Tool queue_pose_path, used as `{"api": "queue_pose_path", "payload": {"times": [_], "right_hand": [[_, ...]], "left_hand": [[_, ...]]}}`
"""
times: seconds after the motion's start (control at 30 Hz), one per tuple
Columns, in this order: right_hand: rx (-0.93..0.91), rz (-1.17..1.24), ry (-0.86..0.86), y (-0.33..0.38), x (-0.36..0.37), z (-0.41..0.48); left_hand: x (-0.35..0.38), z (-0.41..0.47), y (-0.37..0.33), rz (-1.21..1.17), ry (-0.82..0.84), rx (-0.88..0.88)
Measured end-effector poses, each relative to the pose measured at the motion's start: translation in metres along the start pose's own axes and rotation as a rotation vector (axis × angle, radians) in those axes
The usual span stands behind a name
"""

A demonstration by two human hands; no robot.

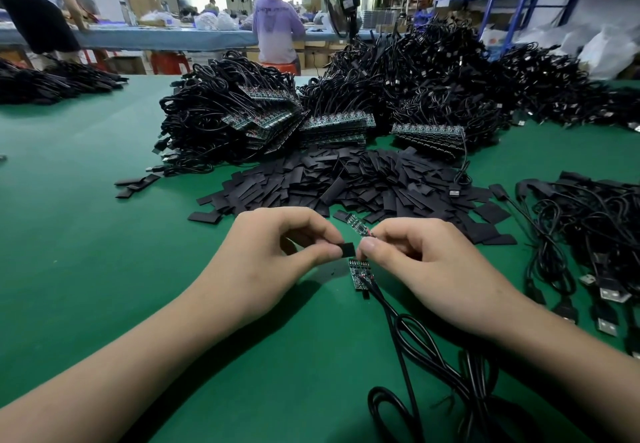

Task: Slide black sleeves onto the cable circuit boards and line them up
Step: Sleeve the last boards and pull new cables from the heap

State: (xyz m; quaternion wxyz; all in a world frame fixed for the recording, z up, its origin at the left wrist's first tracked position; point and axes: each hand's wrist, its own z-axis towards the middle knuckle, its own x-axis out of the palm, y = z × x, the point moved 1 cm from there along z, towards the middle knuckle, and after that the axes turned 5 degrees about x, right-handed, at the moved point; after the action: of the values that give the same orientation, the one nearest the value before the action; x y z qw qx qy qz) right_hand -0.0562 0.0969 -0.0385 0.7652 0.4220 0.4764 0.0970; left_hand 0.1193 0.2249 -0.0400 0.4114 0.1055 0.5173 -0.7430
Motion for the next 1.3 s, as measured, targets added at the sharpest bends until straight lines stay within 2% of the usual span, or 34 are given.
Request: {"api": "queue_pose_path", "payload": {"times": [0.1,0.2,0.37,0.5,0.67,0.8,1.3], "right_hand": [[-0.014,0.119,0.043,0.000,0.003,-0.001],[0.009,0.242,0.072,-0.001,0.005,0.000],[0.049,0.346,0.085,-0.001,0.006,0.002],[0.024,0.300,0.098,0.001,0.006,0.001],[0.059,0.324,0.040,-0.002,-0.003,0.001],[0.018,0.117,0.068,0.001,-0.006,-0.001],[0.010,-0.022,0.186,0.001,-0.009,-0.004]], "left_hand": [[0.006,-0.002,-0.006,-0.186,0.042,-0.006],[0.009,-0.004,-0.009,-0.207,0.022,0.030],[0.006,-0.005,-0.015,0.134,-0.036,0.276],[0.003,-0.005,-0.016,0.164,-0.092,0.288],[-0.006,-0.003,-0.009,0.064,-0.164,0.178],[-0.010,-0.002,-0.003,0.036,-0.203,0.133],[-0.011,-0.003,-0.007,0.060,-0.062,0.219]]}}
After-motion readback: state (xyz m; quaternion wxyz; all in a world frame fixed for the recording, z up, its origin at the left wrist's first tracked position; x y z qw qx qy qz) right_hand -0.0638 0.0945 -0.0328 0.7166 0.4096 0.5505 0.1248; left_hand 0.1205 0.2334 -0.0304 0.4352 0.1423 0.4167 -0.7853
